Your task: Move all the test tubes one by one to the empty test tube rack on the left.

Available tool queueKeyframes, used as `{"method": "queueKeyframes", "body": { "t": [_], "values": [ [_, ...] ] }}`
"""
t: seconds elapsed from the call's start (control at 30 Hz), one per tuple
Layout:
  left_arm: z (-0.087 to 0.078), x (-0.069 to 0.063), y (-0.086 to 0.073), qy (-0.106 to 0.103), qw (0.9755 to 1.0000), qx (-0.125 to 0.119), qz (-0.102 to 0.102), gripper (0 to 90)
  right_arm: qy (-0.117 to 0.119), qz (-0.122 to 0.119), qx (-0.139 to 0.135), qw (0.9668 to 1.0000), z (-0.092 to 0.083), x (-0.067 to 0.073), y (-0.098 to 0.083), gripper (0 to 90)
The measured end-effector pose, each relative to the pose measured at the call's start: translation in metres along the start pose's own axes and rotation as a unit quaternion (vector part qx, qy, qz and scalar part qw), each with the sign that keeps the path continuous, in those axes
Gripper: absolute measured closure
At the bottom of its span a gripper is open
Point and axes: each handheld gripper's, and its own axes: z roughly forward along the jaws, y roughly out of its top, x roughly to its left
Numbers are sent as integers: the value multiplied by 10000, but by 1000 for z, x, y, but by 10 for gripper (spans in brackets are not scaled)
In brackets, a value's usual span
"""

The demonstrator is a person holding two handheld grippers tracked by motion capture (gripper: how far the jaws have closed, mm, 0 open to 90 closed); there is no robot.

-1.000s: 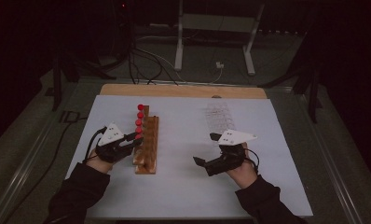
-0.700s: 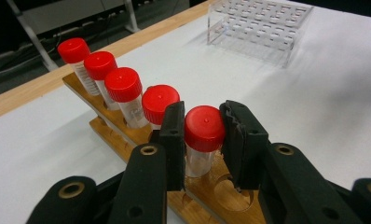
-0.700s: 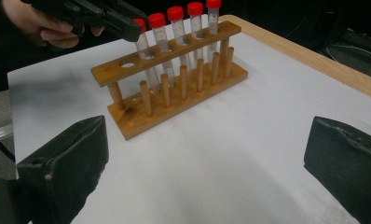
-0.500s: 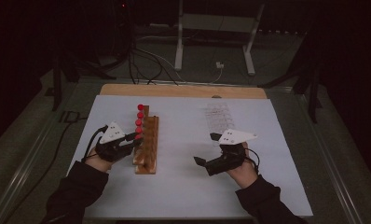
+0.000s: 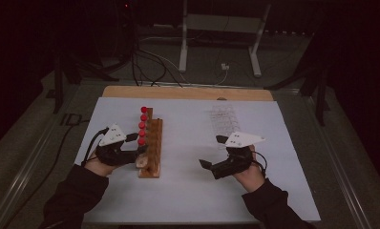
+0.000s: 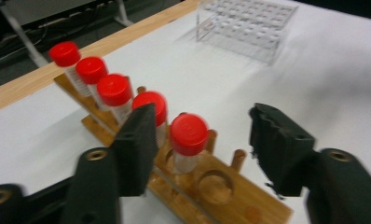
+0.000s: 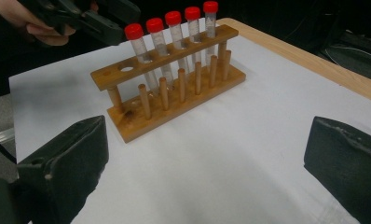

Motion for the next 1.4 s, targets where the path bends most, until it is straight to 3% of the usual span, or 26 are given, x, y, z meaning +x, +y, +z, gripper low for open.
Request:
{"method": "queueKeyframes", "body": {
  "t": [0.23, 0.43, 0.53, 0.7, 0.93, 1.0, 1.13, 1.4],
  "values": [
    [-6, -8, 9, -203, 9998, -45, 22, 186, -8, -5, 3, 10000, 0, -1, 0, 0],
    [-9, -12, 19, -315, 9994, -140, 13, 104, -26, -16, -31, 10000, -1, 0, 0, 0],
    [-11, -15, 23, -533, 9983, -228, 59, 44, -35, -15, -45, 10000, -2, 0, 1, 0],
    [-15, -20, 29, -726, 9964, -420, 85, 23, -22, -17, -56, 10000, -3, -1, 1, 0],
    [-23, -33, 30, -993, 9933, -483, 327, 7, -23, -40, -78, 10000, -7, 1, 1, 0],
    [-28, -35, 28, -907, 9940, -468, 384, 7, -35, -26, -79, 10000, -8, 1, 0, 0],
    [-37, -27, 14, -887, 9939, -578, 309, 7, -16, -18, -59, 10000, -9, 1, -3, 0],
    [-30, -16, -26, -1113, 9919, -605, 73, 7, -73, 61, 26, 10000, -9, -1, -17, 0]
  ]
}}
